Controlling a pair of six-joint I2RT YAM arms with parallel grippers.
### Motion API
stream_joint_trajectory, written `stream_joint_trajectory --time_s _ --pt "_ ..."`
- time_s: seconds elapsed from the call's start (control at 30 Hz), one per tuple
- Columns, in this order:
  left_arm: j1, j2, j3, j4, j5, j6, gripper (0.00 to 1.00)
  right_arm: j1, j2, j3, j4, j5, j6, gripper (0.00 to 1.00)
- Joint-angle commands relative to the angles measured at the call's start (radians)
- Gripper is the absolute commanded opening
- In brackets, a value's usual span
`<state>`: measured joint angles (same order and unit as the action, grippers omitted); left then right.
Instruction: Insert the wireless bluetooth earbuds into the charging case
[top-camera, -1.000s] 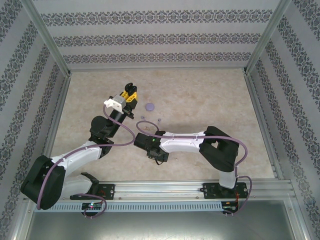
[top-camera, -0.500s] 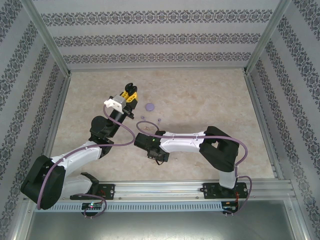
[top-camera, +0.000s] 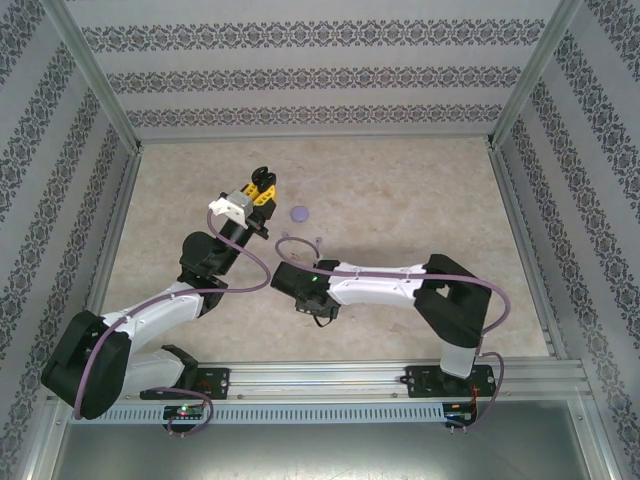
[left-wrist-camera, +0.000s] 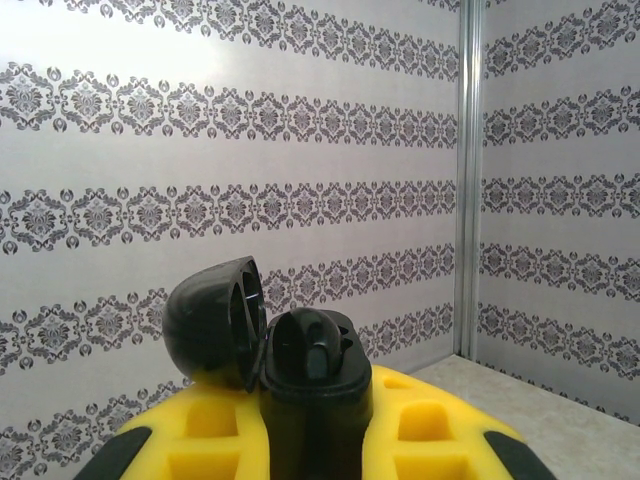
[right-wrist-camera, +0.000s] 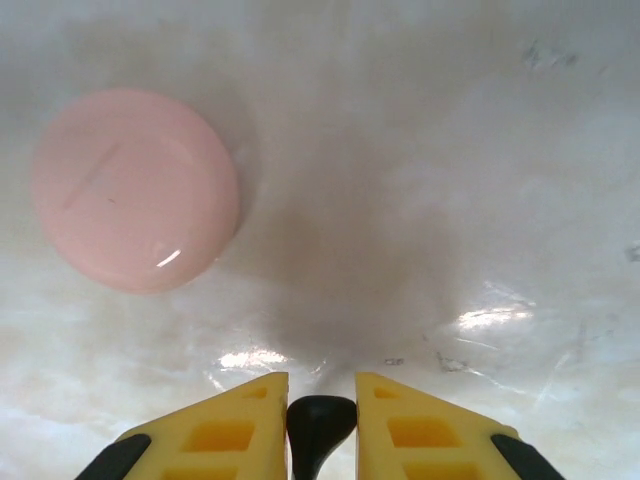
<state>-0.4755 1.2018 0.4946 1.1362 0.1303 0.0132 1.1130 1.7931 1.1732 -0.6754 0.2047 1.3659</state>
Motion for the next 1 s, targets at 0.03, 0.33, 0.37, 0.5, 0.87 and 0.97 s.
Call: stream_joint_trajectory --time_s 0.03,0.33,0.37,0.5,0.87,0.97 --pt "0.012 -0.038 0.013 -0.005 0.029 -0.016 0.00 -0.037 -0.123 -0.027 -0.017 0.106 -0.073 0.21" --pt "0.012 -0.065 0.037 -0.060 0.102 -0.005 0.00 -0.164 -0.365 0.020 -0.014 0.196 -0.332 0.21" --pt "0.013 -0.066 0.043 -0.068 0.116 -0.004 0.00 -0.178 -0.383 0.037 -0.011 0.197 -0.365 0.21" --pt "0.013 -0.055 0.074 -0.096 0.186 -0.007 0.00 -0.242 -0.433 0.136 -0.004 0.188 -0.490 0.21" --pt "0.009 0.012 0.155 -0.169 0.396 -0.001 0.00 -0.342 -0.438 0.418 0.050 0.097 -0.758 0.22" --pt "0.005 0.043 0.178 -0.192 0.430 0.012 0.00 -0.347 -0.430 0.454 0.064 0.074 -0.807 0.22"
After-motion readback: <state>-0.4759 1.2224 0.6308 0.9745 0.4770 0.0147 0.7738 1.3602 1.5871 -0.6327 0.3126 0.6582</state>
